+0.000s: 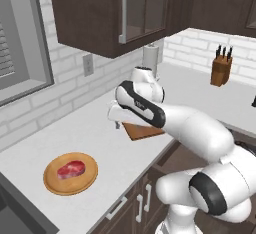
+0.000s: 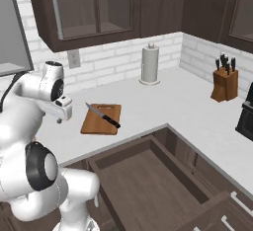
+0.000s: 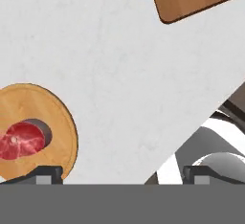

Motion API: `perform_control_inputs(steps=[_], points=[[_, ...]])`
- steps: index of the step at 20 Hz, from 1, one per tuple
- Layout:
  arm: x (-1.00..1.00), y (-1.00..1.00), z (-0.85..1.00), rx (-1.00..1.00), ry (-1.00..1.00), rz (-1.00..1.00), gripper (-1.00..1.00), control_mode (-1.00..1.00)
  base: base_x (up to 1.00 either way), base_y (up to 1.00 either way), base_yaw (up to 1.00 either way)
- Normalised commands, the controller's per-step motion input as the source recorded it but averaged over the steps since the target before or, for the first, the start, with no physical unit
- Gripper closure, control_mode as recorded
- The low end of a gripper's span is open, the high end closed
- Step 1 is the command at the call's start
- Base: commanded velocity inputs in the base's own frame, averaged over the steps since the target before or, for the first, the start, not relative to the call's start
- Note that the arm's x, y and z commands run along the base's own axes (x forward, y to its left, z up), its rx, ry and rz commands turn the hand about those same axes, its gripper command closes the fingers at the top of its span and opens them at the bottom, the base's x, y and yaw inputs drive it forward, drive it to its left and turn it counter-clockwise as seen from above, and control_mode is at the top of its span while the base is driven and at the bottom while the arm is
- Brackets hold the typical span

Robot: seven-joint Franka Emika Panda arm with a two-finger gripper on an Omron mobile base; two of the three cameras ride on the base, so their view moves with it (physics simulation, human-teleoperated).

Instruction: Pick up the knife from the drawer and place it on the cutting board. Then place the meat from the plate to the cutting board.

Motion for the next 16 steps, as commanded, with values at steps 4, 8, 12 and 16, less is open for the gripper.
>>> perform_control_inputs(steps=[4, 8, 12, 16], points=[[0.0, 0.93, 0.0, 0.0, -0.01, 0.25, -1.0, -1.0, 0.0, 0.0, 0.0], [0.0, 0.99, 0.0, 0.01, 0.03, 0.04, -1.0, -1.0, 0.0, 0.0, 0.0], [-0.17, 0.94, 0.0, -0.05, 0.0, 0.18, -1.0, -1.0, 0.0, 0.0, 0.0], [-0.02, 0.7, 0.0, -0.12, 0.0, 0.51, -1.0, -1.0, 0.0, 0.0, 0.0]])
